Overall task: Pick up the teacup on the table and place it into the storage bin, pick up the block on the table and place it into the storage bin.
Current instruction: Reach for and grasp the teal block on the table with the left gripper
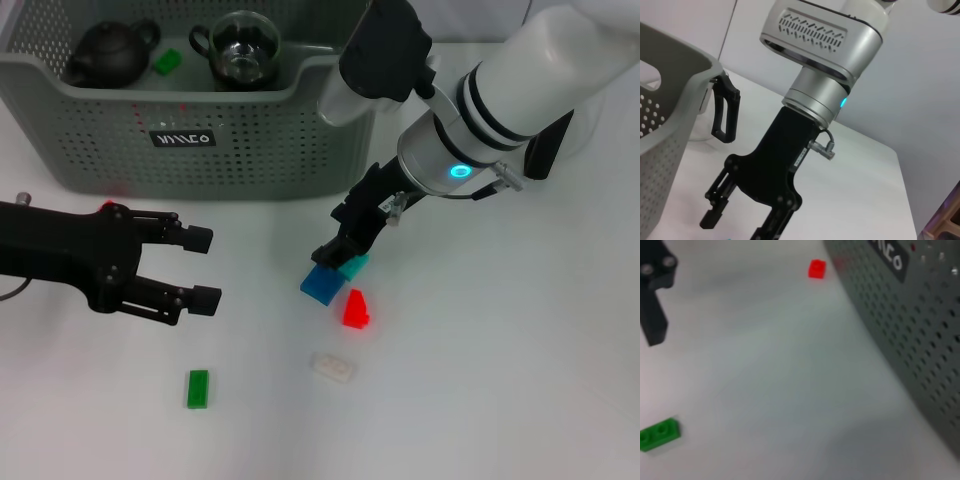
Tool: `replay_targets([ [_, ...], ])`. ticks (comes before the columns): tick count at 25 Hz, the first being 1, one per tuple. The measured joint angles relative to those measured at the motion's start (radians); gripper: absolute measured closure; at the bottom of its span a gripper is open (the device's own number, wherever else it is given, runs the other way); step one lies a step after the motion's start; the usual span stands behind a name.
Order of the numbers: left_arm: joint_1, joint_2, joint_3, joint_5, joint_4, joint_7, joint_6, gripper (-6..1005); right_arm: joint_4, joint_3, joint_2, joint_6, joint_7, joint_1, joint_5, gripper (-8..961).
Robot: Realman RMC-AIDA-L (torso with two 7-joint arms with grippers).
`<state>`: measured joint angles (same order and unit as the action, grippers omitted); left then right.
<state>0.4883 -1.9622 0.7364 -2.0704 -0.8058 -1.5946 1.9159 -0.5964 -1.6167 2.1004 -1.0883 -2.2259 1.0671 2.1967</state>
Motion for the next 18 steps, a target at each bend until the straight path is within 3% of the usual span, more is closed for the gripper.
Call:
replay_targets([
  [18, -0.004, -0.003, 0.001, -0.001, 0.005, 0.012, 0.000, 114, 0.020, -0.017, 0.014, 0.124, 0.002, -0.043, -0.014, 268],
])
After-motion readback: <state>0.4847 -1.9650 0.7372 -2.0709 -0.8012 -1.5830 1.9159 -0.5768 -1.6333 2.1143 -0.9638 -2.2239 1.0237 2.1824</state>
